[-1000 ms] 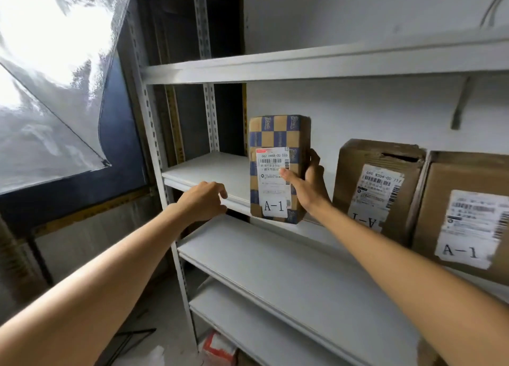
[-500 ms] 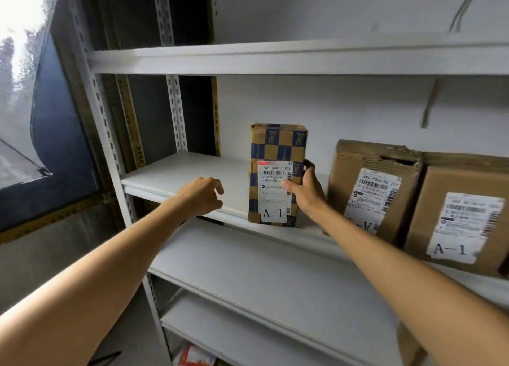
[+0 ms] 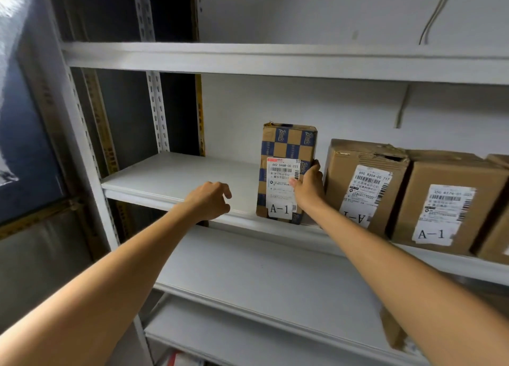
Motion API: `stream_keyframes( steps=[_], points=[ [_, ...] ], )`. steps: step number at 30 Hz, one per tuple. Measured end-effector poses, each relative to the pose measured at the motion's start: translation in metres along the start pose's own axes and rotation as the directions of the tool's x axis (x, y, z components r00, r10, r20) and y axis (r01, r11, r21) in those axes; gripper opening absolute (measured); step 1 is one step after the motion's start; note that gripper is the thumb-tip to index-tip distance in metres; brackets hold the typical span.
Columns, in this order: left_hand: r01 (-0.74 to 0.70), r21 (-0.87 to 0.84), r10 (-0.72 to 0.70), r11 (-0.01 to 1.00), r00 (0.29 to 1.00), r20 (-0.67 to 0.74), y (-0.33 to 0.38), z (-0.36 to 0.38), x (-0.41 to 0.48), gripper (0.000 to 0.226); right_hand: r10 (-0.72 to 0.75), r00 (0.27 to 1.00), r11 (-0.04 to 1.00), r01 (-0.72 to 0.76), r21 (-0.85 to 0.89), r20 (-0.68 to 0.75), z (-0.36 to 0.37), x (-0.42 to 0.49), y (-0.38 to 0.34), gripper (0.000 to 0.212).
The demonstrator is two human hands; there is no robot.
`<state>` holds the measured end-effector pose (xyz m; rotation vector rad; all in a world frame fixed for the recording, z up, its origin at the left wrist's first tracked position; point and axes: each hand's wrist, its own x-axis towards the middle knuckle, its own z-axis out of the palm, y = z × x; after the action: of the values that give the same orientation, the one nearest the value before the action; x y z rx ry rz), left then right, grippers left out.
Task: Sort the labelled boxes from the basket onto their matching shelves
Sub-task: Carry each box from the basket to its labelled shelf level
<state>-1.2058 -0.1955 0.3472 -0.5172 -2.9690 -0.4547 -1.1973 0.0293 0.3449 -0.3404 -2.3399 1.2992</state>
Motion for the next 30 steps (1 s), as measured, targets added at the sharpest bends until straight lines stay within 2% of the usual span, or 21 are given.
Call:
stream_keyframes(
  steps=[8, 11, 14, 16, 18, 20, 25, 27, 30],
  points=[
    [-0.005, 0.005, 0.005, 1.000, 0.999, 0.036, -0.009, 0.013, -0.006, 0.031, 0.003, 1.000, 0.999, -0.003, -0.041, 0.002, -0.006, -0.012, 0.000, 0.087],
    [-0.027, -0.021, 0.028, 0.999, 0.998, 0.048, -0.001, 0.018, -0.005, 0.031, -0.062, 0.998, 0.994, 0.060, -0.089, -0.019, -0.008, -0.023, 0.002, 0.068],
    [-0.054, -0.039, 0.056, 0.998, 0.997, 0.048, 0.011, 0.023, -0.004, 0.031, -0.189, 0.975, 0.953, 0.154, -0.261, -0.116, -0.015, -0.041, 0.001, 0.042],
    [-0.058, -0.039, 0.060, 0.998, 0.997, 0.057, 0.018, 0.026, -0.006, 0.030, -0.311, 0.940, 0.893, 0.238, -0.383, -0.141, -0.021, -0.052, 0.003, 0.035],
    [-0.049, -0.031, 0.051, 0.998, 0.997, 0.060, 0.023, 0.027, -0.011, 0.031, -0.431, 0.902, 0.808, 0.374, -0.455, -0.023, -0.023, -0.060, 0.009, 0.036],
    [-0.026, -0.008, 0.027, 1.000, 0.998, 0.054, 0.025, 0.027, -0.018, 0.032, -0.486, 0.865, 0.745, 0.485, -0.457, 0.126, -0.021, -0.065, 0.014, 0.034],
    [0.094, 0.064, -0.094, 0.994, 0.996, -0.008, 0.020, 0.021, -0.052, 0.031, -0.560, 0.784, 0.703, 0.621, -0.347, 0.268, 0.007, -0.074, 0.017, 0.031],
    [0.177, 0.085, -0.174, 0.981, 0.984, -0.042, 0.016, 0.018, -0.070, 0.031, -0.568, 0.718, 0.675, 0.686, -0.272, 0.402, 0.019, -0.078, 0.013, 0.035],
    [0.310, 0.087, -0.304, 0.947, 0.949, -0.079, 0.008, 0.013, -0.100, 0.034, -0.542, 0.576, 0.626, 0.763, -0.164, 0.612, 0.034, -0.088, 0.006, 0.044]
  ],
)
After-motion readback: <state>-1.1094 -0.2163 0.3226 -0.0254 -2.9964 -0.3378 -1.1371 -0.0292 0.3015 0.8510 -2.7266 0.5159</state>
